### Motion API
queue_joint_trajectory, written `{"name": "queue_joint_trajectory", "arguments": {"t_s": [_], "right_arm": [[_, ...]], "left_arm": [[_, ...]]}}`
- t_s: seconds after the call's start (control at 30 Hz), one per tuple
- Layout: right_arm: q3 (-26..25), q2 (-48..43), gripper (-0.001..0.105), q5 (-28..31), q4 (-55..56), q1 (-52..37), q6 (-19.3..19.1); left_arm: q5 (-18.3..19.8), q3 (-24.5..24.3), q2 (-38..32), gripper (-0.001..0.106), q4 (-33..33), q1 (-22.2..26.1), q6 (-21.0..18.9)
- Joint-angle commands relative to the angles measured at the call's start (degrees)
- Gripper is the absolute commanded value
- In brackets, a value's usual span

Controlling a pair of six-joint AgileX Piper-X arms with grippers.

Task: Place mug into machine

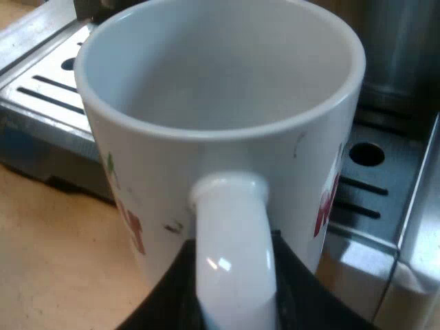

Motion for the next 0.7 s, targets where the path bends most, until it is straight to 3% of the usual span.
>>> {"name": "queue_joint_trajectory", "arguments": {"t_s": [0.03, 0.27, 0.7], "right_arm": [[-3.3, 3.4, 0.000, 0.6, -4.0, 0.1, 0.0], [-6.7, 13.1, 0.000, 0.2, -12.7, 0.1, 0.0], [-14.3, 24.5, 0.000, 0.2, -14.9, 0.1, 0.0]], "left_arm": [[-0.3, -0.1, 0.2, 0.067, -0.9, -0.3, 0.0], [-0.3, -0.1, 0.2, 0.067, -0.9, -0.3, 0.0], [-0.3, -0.1, 0.2, 0.067, -1.0, -0.3, 0.0]]}}
